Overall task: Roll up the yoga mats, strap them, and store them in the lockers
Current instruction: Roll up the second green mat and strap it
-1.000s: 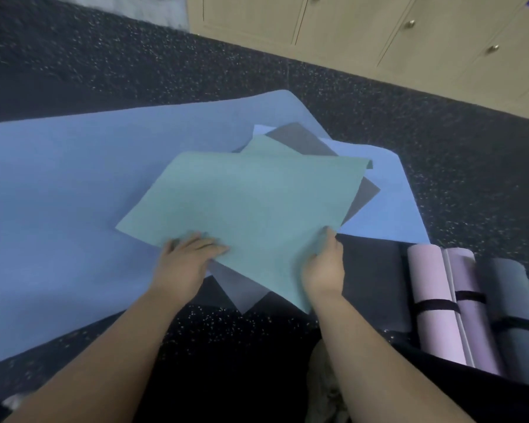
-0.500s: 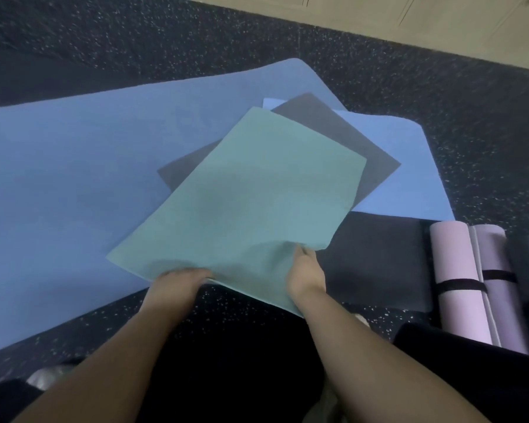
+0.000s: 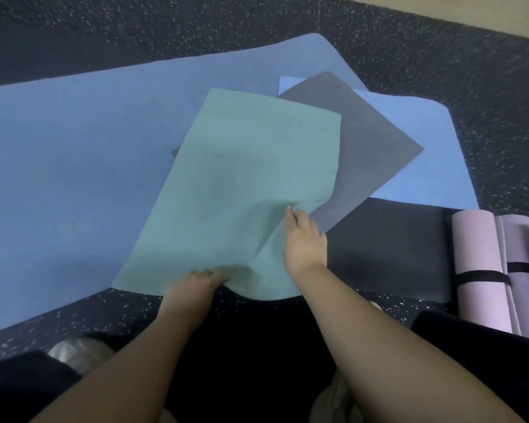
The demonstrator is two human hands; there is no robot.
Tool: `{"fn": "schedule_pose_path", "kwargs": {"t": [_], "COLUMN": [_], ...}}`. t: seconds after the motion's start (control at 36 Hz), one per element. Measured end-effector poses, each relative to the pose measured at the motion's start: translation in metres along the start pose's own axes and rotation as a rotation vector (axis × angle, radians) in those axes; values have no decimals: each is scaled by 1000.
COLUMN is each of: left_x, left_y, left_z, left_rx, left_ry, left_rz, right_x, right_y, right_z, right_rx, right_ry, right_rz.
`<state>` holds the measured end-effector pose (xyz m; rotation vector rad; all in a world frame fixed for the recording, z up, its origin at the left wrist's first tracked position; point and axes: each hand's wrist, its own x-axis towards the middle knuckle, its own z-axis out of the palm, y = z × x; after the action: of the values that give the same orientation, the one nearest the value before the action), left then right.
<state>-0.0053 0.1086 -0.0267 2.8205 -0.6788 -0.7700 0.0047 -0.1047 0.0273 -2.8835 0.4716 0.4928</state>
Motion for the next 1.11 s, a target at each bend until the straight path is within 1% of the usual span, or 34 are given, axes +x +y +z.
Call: {"fn": "schedule_pose_path", "kwargs": {"t": [0.06,0.14,0.19,0.25,0.33,0.39,0.44,0.47,0.58,0.64,0.69,0.75,0.78,0.83,0.92,0.97,1.06,1.11], "left_x": [0,0,1,4,11,15,16,16,13,9,6,0,-3,-8,-13,-15,-16,-14], "left_y": [2,10,17,25,35,42,50,52,51,46,38,28,21,8,-10,-17,-22,-21], "left_z": [-1,0,-2,-5,-10,-13,-15,-16,-16,-14,-11,-5,-2,6,15,14,16,18], "left_rx": [21,46,48,34,-80,-151,-173,-180,-176,-183,-217,-226,-224,-232,-253,-201,-152,-135], "left_ry": [7,6,21,42,51,84,102,110,104,78,37,-5,-3,52,143,174,217,198], "left_rz": [-3,-7,-19,-54,-120,-147,-157,-162,-164,-144,-108,-65,-39,2,39,47,-42,-103], "right_x": [-4,-12,-20,-27,-37,-44,-50,-51,-56,-60,-66,-68,-68,-68,-67,-67,-65,-62], "right_y": [3,5,4,2,1,2,0,0,2,6,11,15,17,19,20,17,12,10], "right_z": [2,12,22,30,37,41,44,46,56,65,71,72,72,70,67,66,69,73], "right_rx": [-73,-138,-129,-94,-40,37,134,141,23,-29,-15,5,4,38,18,61,118,134], "right_ry": [-40,-59,-50,-21,49,105,188,221,373,389,325,219,191,59,-100,-106,-130,-137], "right_rz": [123,237,255,232,139,38,-75,-130,-301,-352,-337,-275,-249,-211,-157,-122,-62,-31]}}
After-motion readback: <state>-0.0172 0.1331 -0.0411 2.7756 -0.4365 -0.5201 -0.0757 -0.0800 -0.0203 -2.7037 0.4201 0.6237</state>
